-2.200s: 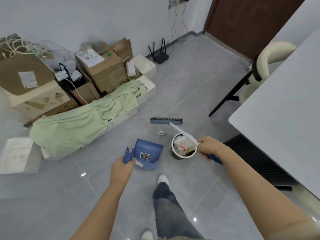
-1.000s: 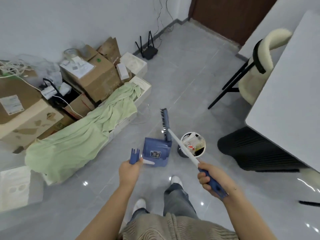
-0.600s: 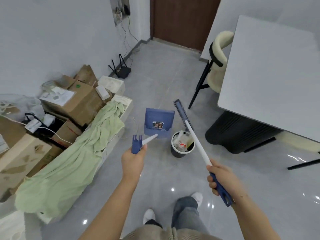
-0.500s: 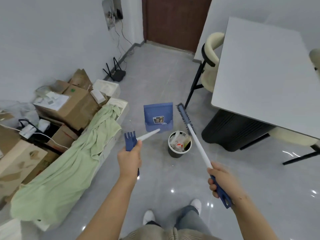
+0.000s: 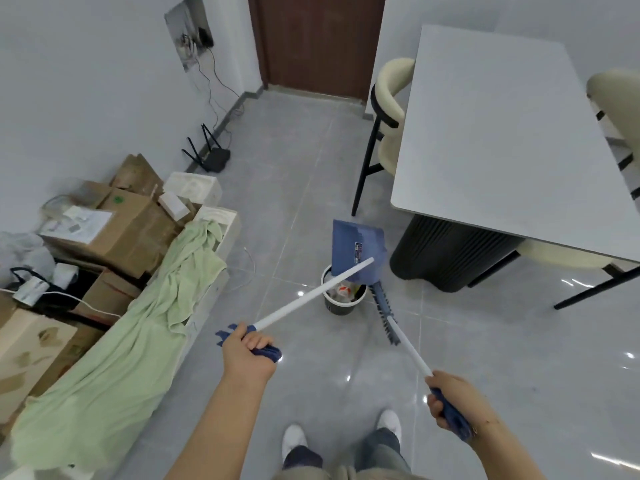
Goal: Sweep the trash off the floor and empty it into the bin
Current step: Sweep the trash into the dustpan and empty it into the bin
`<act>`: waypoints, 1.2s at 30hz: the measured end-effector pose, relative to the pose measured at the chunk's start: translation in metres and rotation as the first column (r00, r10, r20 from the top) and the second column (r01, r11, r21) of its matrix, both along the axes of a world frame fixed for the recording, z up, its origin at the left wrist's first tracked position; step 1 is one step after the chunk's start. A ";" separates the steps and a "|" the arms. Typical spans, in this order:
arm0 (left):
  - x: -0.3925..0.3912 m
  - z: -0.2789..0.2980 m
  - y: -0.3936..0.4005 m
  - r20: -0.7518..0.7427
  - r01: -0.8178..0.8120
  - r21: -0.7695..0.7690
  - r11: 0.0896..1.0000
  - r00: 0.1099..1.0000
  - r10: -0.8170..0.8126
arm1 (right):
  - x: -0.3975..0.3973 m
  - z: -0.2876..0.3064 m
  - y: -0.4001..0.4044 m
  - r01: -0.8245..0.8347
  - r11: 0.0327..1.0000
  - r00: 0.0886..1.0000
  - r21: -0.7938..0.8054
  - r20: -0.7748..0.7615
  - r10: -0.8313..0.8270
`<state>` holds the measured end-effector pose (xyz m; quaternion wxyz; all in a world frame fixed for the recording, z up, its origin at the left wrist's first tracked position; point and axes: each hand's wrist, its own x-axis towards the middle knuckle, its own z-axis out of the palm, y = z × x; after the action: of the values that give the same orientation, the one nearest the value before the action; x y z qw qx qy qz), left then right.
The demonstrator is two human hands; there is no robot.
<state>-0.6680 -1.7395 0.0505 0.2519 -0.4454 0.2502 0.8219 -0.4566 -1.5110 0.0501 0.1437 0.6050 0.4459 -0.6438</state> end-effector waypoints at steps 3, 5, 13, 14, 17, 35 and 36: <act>0.015 -0.018 0.007 0.091 -0.038 0.064 0.997 0.995 0.032 | 0.006 -0.005 0.008 0.023 1.000 1.000 -0.021 0.003 -0.023; 0.025 -0.023 0.014 0.146 -0.049 0.081 0.995 0.989 0.037 | 0.006 -0.008 0.014 0.022 0.999 1.000 -0.028 -0.004 -0.022; 0.041 -0.021 0.016 0.326 -0.180 0.142 0.973 0.937 0.126 | 0.000 -0.011 0.031 -0.002 1.000 1.000 -0.016 -0.018 0.002; 0.043 -0.022 0.016 0.340 -0.190 0.151 0.970 0.931 0.130 | -0.001 -0.011 0.033 -0.010 1.000 1.000 -0.009 -0.018 0.009; 0.046 -0.018 0.017 0.339 -0.192 0.168 0.967 0.932 0.126 | -0.004 -0.008 0.038 -0.020 1.000 0.999 0.005 -0.031 0.021; -0.008 0.026 0.020 -0.394 0.127 -0.628 0.768 0.799 -0.454 | -0.014 -0.008 0.030 0.153 0.975 0.980 -0.159 -0.101 -0.170; -0.013 0.019 0.021 -0.391 0.127 -0.665 0.736 0.781 -0.488 | -0.015 -0.009 0.030 0.173 0.968 0.975 -0.183 -0.107 -0.194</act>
<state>-0.6809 -1.7186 0.0700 0.1531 -0.2005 0.6331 0.7319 -0.4718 -1.4811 0.0410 0.1075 0.5877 0.3384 -0.7269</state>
